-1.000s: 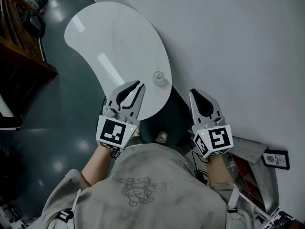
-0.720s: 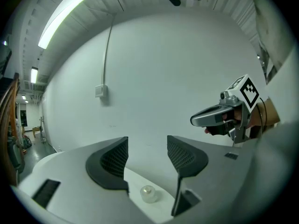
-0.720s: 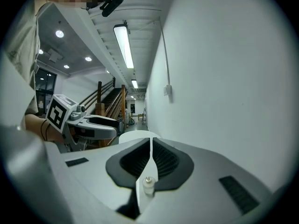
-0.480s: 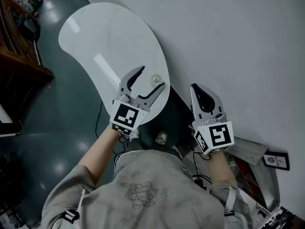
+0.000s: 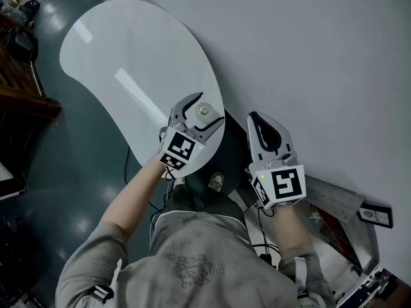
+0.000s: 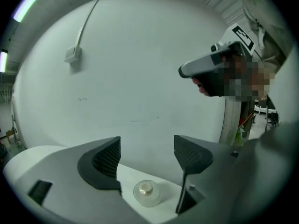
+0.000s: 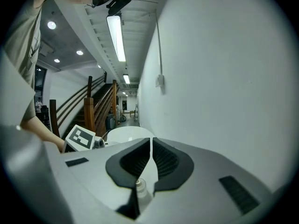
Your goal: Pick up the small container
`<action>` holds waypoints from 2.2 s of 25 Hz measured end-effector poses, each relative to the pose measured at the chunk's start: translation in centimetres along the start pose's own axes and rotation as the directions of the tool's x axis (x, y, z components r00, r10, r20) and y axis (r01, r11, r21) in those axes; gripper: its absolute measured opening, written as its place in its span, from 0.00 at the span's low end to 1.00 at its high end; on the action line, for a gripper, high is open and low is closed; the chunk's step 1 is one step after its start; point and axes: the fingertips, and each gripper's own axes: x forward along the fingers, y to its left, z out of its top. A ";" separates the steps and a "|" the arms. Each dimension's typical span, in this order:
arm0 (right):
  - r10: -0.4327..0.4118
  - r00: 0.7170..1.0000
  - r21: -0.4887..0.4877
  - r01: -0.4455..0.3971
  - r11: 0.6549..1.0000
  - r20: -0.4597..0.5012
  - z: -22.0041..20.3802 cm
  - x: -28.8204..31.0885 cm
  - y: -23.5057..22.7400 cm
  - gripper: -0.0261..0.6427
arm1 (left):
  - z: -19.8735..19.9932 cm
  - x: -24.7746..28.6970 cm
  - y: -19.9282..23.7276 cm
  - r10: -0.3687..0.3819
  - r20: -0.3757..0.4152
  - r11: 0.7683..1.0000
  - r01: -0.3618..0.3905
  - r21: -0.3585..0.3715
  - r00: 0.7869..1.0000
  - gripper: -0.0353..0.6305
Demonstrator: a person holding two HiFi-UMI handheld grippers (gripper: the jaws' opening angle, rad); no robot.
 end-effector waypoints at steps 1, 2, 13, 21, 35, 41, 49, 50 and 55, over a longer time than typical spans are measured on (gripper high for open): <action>-0.004 1.000 0.007 0.004 1.000 -0.003 -0.4 0.4 0.0 0.09 | -1.0 0.6 0.2 0.000 -0.012 1.000 0.000 -0.002 1.000 0.56; -0.009 1.000 0.016 0.009 1.000 -0.007 -0.9 0.7 -0.1 0.09 | -2.0 1.2 0.4 -0.001 -0.024 1.000 0.001 -0.005 1.000 0.57; -0.089 0.993 0.030 0.092 0.995 -0.083 -7.0 2.5 -1.1 0.09 | -11.0 6.3 -0.2 -0.081 -0.144 0.993 0.067 -0.102 0.986 0.58; -0.082 0.989 0.063 0.090 0.994 -0.120 -11.0 3.3 -0.8 0.09 | -13.6 8.3 -0.1 -0.080 -0.144 0.990 0.062 -0.126 0.986 0.58; -0.098 0.982 0.090 0.114 0.989 -0.163 -14.5 3.4 -1.3 0.09 | -17.6 9.3 -0.5 -0.074 -0.239 0.994 0.051 -0.100 0.968 0.58; -0.108 0.978 0.104 0.128 0.986 -0.177 -15.7 3.3 -1.4 0.09 | -17.7 9.3 -0.2 -0.064 -0.237 0.996 0.048 -0.073 0.970 0.57; -0.104 0.980 0.093 0.121 0.988 -0.170 -15.6 2.7 -1.6 0.09 | -17.1 8.5 -0.3 -0.102 -0.272 0.994 0.091 -0.054 0.957 0.57; -0.104 0.981 0.090 0.120 0.989 -0.166 -15.4 2.6 -1.7 0.09 | -16.5 8.2 -0.2 -0.104 -0.267 0.994 0.090 -0.061 0.958 0.57; -0.105 0.985 0.077 0.116 0.990 -0.137 -12.8 1.9 -2.0 0.09 | -12.2 6.2 0.8 -0.084 -0.231 0.995 0.071 -0.065 0.969 0.57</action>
